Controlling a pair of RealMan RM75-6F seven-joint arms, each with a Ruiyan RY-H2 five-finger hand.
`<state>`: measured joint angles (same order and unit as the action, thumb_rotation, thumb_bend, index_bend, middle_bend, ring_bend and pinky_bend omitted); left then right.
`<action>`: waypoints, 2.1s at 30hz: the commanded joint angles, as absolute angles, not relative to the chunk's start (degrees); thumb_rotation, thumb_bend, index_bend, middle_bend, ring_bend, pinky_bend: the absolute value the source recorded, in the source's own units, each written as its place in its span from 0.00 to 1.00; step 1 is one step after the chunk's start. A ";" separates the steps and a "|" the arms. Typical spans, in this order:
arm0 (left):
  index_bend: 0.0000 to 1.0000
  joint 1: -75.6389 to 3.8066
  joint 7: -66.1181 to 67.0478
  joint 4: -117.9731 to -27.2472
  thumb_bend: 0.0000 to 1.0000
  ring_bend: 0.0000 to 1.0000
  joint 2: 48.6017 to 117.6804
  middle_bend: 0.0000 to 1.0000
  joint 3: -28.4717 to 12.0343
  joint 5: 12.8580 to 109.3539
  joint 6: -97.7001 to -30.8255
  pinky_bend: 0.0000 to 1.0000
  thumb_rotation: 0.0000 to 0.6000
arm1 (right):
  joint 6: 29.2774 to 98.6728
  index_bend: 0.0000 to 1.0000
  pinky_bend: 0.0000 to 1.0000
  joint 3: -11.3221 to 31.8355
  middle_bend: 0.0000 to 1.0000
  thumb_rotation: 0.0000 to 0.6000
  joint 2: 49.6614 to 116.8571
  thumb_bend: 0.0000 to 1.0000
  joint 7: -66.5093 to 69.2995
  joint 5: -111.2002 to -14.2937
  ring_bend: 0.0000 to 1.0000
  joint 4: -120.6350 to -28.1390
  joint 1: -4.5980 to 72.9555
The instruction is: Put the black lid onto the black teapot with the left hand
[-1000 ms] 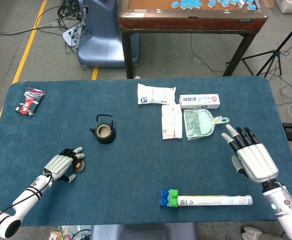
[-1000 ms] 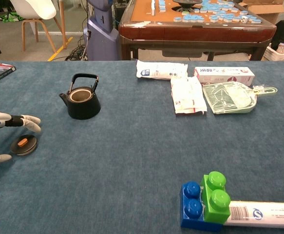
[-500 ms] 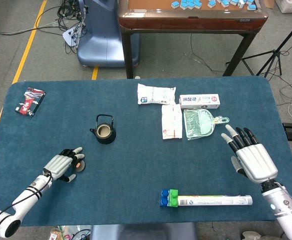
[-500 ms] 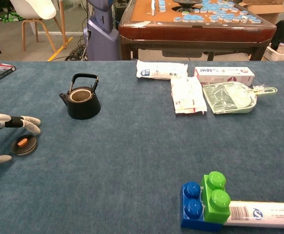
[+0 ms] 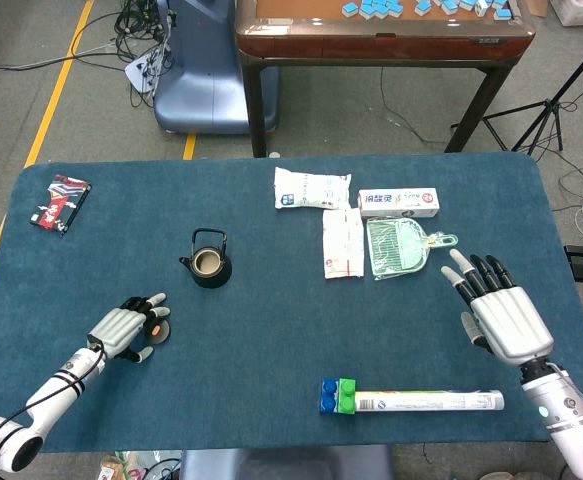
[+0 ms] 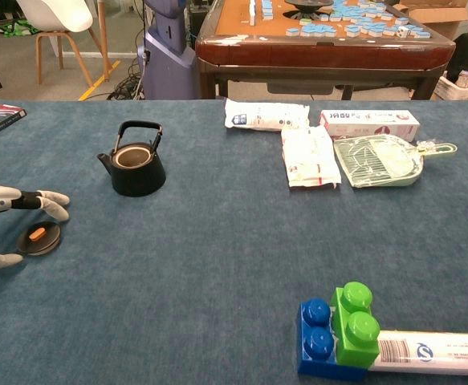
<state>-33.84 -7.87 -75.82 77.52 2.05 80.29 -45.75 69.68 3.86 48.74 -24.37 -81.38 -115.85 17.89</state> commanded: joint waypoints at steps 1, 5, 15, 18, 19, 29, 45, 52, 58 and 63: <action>0.18 -33.98 -8.09 -75.56 0.33 0.00 77.63 0.00 2.06 80.46 -45.58 0.00 1.00 | 69.67 0.09 0.00 3.87 0.00 1.00 48.75 0.55 -24.40 -81.31 0.00 -115.79 17.91; 0.18 -34.10 -8.36 -75.34 0.33 0.00 77.76 0.00 2.08 80.57 -45.38 0.00 1.00 | 69.60 0.09 0.00 3.90 0.00 1.00 48.79 0.55 -24.33 -81.25 0.00 -115.73 18.00; 0.20 -34.20 -9.13 -74.97 0.33 0.00 77.78 0.00 2.12 80.85 -45.30 0.00 1.00 | 69.38 0.09 0.00 3.79 0.00 1.00 48.86 0.55 -24.01 -81.28 0.00 -115.39 18.14; 0.20 -34.19 -9.37 -74.86 0.33 0.00 77.81 0.00 2.14 80.95 -45.35 0.00 1.00 | 69.43 0.09 0.00 3.68 0.00 1.00 48.76 0.55 -23.98 -81.45 0.00 -115.49 18.08; 0.20 -34.19 -9.44 -74.74 0.33 0.00 77.86 0.00 2.15 81.03 -45.40 0.00 1.00 | 69.41 0.09 0.00 3.62 0.00 1.00 48.72 0.55 -23.98 -81.49 0.00 -115.54 18.06; 0.23 -34.15 -10.86 -73.84 0.33 0.00 78.12 0.00 2.31 81.75 -45.74 0.00 1.00 | 69.71 0.09 0.00 3.63 0.00 1.00 48.50 0.55 -24.23 -81.42 0.00 -115.94 17.96; 0.27 -34.02 -10.80 -73.74 0.33 0.00 78.41 0.00 2.35 81.96 -46.24 0.00 1.00 | 69.91 0.09 0.00 3.52 0.00 1.00 48.18 0.55 -23.65 -81.68 0.00 -115.82 17.80; 0.29 -33.94 -10.64 -73.84 0.33 0.00 78.44 0.00 2.30 81.84 -46.40 0.00 1.00 | 69.83 0.09 0.00 3.56 0.00 1.00 48.32 0.55 -23.45 -81.71 0.00 -115.51 17.87; 0.32 -33.80 -10.80 -73.89 0.33 0.00 78.36 0.00 2.27 81.88 -46.74 0.00 1.00 | 69.89 0.09 0.00 3.57 0.00 1.00 48.31 0.55 -23.32 -81.72 0.00 -115.47 17.83; 0.34 -33.58 -10.80 -74.07 0.33 0.00 78.29 0.00 2.28 81.97 -47.19 0.00 1.00 | 70.10 0.09 0.00 3.48 0.00 1.00 48.29 0.55 -23.15 -81.98 0.00 -115.44 17.67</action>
